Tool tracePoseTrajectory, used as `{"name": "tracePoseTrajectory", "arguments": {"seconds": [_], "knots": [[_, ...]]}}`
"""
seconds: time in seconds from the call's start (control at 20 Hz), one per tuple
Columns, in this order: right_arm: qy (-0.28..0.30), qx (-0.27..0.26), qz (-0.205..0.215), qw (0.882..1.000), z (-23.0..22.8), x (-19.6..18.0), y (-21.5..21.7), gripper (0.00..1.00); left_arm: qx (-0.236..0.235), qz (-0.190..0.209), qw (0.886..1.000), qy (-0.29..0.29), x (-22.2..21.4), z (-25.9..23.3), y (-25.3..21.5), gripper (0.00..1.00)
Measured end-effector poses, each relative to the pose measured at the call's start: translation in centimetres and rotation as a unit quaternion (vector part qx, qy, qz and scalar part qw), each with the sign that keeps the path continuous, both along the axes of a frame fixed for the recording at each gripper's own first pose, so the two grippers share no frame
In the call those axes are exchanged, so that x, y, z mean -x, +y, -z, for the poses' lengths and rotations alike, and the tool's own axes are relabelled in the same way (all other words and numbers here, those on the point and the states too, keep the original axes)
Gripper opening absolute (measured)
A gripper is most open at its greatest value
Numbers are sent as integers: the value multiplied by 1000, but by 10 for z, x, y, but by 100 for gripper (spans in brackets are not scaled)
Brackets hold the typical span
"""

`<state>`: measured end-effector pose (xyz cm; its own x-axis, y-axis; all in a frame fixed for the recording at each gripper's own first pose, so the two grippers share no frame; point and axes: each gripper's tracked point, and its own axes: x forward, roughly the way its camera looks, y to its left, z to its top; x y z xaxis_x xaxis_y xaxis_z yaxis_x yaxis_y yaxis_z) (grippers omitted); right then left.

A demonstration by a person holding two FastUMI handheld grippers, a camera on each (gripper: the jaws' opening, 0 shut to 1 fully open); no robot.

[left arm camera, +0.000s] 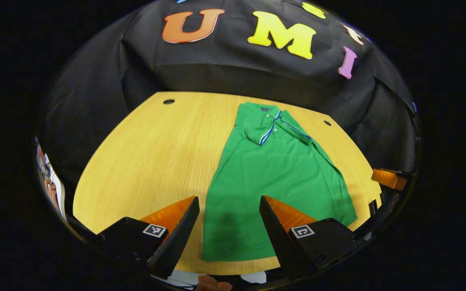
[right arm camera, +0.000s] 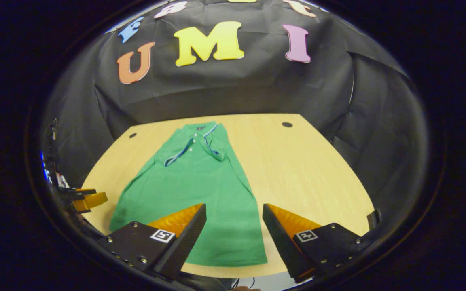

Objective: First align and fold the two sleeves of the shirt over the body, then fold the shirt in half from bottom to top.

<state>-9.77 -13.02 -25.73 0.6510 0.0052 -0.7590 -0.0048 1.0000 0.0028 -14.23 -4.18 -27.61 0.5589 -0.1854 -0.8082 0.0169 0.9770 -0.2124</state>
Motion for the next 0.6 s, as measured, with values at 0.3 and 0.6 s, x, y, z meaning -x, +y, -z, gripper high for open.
{"name": "tracePoseTrajectory", "arguments": {"seconds": [0.3, 0.6], "knots": [[86, 9, 17, 996, 61, 54, -23, 93, -11, -12, 998, 67, 43, 27, 12, 96], [157, 9, 40, 987, 97, 81, -28, 93, -21, -12, 992, 127, 72, 57, 12, 96]]}}
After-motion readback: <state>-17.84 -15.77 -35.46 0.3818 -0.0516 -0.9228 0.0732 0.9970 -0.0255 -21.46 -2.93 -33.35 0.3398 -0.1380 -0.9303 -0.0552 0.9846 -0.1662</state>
